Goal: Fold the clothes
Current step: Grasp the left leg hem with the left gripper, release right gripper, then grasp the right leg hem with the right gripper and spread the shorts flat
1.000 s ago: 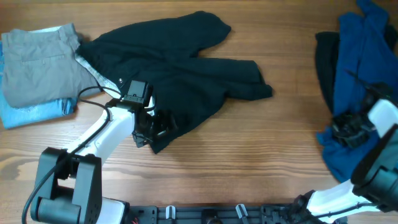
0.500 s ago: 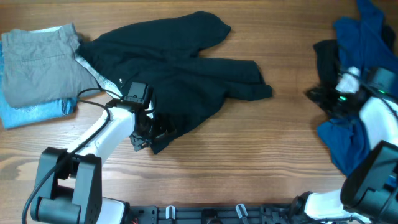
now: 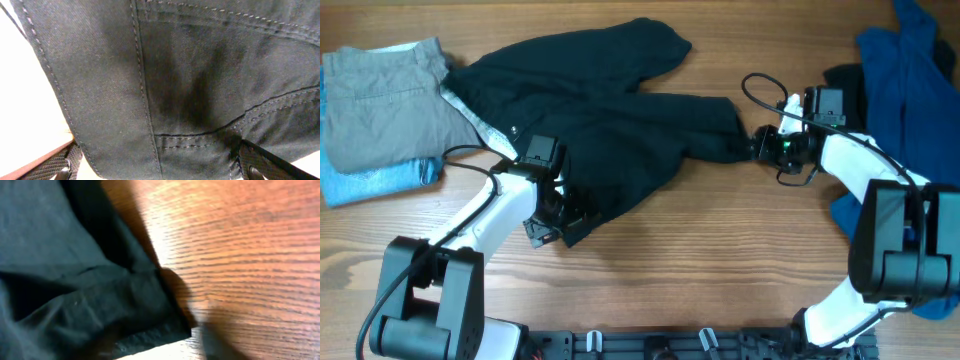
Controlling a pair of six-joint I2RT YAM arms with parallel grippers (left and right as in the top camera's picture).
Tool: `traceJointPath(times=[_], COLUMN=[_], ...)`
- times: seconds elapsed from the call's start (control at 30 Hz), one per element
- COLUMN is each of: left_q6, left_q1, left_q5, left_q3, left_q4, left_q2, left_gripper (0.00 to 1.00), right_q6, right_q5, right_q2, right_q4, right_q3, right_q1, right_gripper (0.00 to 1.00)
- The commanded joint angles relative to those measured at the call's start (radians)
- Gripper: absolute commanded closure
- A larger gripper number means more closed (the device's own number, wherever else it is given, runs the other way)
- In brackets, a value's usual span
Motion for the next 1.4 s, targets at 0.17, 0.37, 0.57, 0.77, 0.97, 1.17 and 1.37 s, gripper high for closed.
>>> traceJointPath(times=[0.17, 0.37, 0.57, 0.77, 0.97, 1.17, 1.37], left_q6=[-0.007, -0.006, -0.056, -0.063, -0.063, -0.063, -0.062], left_q1=[0.003, 0.003, 0.016, 0.043, 0.042, 0.042, 0.042], left_q5=[-0.028, -0.028, -0.158, -0.154, -0.151, -0.151, -0.151], left_q3=[-0.029, -0.029, -0.029, -0.029, -0.029, -0.029, -0.029], left_q4=[-0.038, -0.041, -0.192, -0.16, -0.139, -0.1, -0.085], left_q2=[0.025, 0.025, 0.025, 0.025, 0.025, 0.025, 0.025], left_gripper=[0.0, 0.0, 0.0, 0.0, 0.0, 0.0, 0.0], right_q6=[0.033, 0.047, 0.256, 0.282, 0.265, 0.48, 0.539], right_q5=[0.066, -0.177, -0.089, 0.062, 0.264, 0.495, 0.612], right_q2=[-0.048, -0.063, -0.063, -0.063, -0.064, -0.079, -0.1], right_q4=[-0.054, -0.12, -0.121, -0.074, -0.084, -0.455, -0.632], right_q3=[0.01, 0.006, -0.02, -0.026, -0.026, -0.026, -0.026], right_q1=[-0.06, -0.042, 0.063, 0.095, 0.081, 0.08, 0.08], right_gripper=[0.96, 0.32, 0.3, 0.62, 0.96, 0.96, 0.96])
